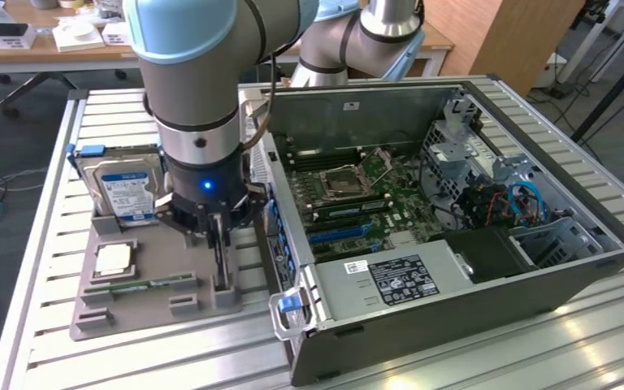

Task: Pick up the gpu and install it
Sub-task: 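Pick up the gpu and move the gpu toward the slot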

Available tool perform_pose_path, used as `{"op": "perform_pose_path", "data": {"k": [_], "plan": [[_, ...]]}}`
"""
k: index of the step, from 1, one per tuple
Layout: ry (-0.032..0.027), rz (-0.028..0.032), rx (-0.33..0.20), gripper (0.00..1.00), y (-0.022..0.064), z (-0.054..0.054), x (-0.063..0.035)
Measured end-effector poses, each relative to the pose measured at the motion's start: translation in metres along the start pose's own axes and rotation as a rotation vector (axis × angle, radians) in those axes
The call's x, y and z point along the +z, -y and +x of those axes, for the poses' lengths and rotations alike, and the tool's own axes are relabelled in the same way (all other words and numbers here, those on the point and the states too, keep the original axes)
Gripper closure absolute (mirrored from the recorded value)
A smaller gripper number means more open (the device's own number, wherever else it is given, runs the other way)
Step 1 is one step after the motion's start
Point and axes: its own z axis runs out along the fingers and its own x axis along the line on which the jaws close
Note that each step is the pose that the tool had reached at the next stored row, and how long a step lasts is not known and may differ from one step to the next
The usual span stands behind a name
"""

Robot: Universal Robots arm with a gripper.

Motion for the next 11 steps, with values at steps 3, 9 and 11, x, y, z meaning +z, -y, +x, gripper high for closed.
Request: {"op": "perform_pose_path", "data": {"k": [3,9,11], "plan": [[0.0,0.0,0.0,0.74,-0.0003,0.0,-0.0069],[0.0,-0.0001,0.0,0.74,-0.0011,-0.001,-0.0233],[0.0001,-0.0001,0.0,0.74,-0.0014,-0.001,-0.03]]}}
